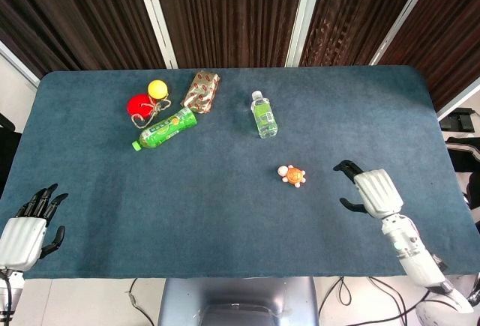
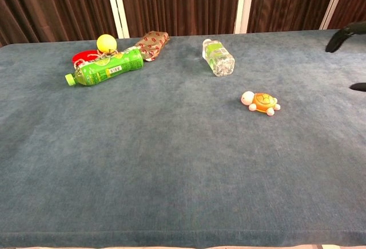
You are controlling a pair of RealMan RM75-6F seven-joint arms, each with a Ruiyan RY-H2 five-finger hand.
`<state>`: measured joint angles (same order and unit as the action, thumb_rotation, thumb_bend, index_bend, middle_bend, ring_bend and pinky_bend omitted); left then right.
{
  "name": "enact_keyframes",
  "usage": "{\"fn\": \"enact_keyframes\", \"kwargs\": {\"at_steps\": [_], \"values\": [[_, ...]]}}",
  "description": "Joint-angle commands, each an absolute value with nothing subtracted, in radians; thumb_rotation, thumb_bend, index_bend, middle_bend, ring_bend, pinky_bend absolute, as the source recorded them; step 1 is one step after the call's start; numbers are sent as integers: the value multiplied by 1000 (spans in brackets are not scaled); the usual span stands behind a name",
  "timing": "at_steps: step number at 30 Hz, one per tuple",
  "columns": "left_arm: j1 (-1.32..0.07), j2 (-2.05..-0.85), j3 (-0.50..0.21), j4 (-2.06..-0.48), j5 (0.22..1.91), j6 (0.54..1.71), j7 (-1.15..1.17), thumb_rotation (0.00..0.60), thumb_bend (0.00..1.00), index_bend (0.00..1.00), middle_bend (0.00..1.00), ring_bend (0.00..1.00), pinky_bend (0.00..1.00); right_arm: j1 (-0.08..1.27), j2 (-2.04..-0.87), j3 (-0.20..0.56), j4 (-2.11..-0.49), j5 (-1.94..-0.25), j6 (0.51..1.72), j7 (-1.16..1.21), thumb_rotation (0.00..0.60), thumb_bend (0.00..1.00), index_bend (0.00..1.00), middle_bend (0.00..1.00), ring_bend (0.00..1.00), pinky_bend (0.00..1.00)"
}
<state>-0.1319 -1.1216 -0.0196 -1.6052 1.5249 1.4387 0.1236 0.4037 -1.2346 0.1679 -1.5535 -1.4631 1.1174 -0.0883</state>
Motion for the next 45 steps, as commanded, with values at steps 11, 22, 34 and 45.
{"fn": "enact_keyframes", "kwargs": {"at_steps": [11,22,34,45], "values": [[-134,-1116,-17,-1615,1517,1429,128,600,472,175,13,68,254,557,-1419,214,-1388,-1326,974,-142,600,415,469,411,1000,1000],[-143,-1114,-16,-1623,1505,1406,145,600,471,177,16,68,255,601,-1494,203,-1303,-1263,928,-173,600,409,459,411,1000,1000],[-150,-1108,-16,-1629,1490,1387,142,600,470,179,21,80,259,643,-1593,193,-1150,-1270,902,-98,600,410,491,413,1000,1000],[-152,-1105,-14,-1628,1493,1386,130,600,469,180,21,80,259,666,-1645,179,-1077,-1273,870,-53,600,410,491,413,1000,1000]]}}
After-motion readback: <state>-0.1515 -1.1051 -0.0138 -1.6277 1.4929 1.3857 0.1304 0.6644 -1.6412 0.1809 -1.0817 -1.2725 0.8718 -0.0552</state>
